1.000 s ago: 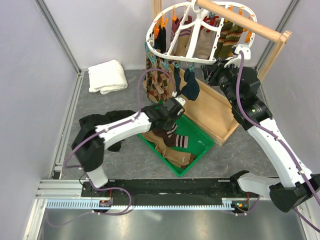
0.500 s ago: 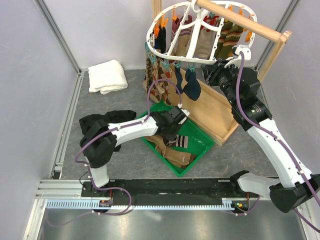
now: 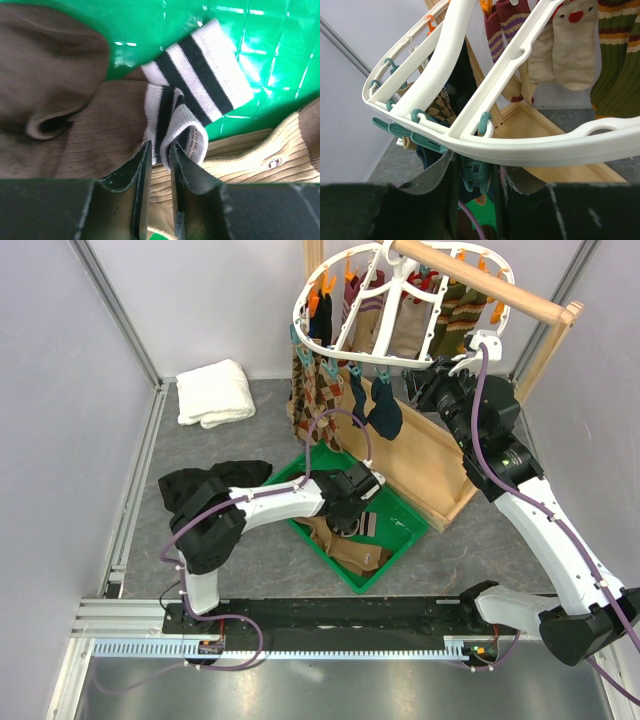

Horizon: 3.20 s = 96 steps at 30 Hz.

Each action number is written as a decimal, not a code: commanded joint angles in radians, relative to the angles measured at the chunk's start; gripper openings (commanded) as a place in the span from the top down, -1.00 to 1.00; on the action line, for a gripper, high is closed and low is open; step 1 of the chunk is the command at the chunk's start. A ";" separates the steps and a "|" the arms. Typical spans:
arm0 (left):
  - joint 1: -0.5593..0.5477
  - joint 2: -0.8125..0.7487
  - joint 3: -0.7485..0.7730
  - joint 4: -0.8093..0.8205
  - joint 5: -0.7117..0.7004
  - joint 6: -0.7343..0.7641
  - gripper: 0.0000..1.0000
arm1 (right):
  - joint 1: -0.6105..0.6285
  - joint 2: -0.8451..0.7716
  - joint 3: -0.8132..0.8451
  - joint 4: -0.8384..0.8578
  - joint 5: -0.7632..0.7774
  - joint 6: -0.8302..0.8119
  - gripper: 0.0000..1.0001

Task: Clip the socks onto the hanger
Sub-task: Pick up the sock from the bin, then clamp the sock onto the hanger.

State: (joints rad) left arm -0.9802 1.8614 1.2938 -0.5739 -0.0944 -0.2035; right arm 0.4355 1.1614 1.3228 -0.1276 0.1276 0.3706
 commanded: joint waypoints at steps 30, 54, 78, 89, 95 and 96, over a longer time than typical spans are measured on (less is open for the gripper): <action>0.072 -0.203 0.430 -0.064 0.019 -0.402 0.96 | 0.002 -0.014 -0.004 -0.086 -0.066 -0.006 1.00; 0.074 -0.079 0.802 -0.058 -0.011 -0.487 0.96 | 0.002 -0.019 0.030 -0.107 -0.171 -0.042 1.00; 0.077 -0.022 0.904 -0.060 -0.071 -0.490 0.97 | 0.002 0.015 0.019 -0.118 -0.198 -0.073 1.00; 0.077 -0.010 0.917 -0.061 -0.073 -0.490 0.97 | 0.002 0.015 0.033 -0.115 -0.203 -0.059 1.00; 0.077 -0.005 0.929 -0.060 -0.067 -0.505 0.97 | 0.002 0.018 0.029 -0.113 -0.201 -0.059 1.00; 0.077 -0.008 0.930 -0.060 -0.068 -0.505 0.96 | 0.000 0.018 0.023 -0.113 -0.201 -0.058 1.00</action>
State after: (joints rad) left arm -0.9051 1.8439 2.1712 -0.6571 -0.1482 -0.6739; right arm 0.4286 1.1564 1.3418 -0.1600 -0.0051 0.3099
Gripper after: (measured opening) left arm 0.035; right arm 0.350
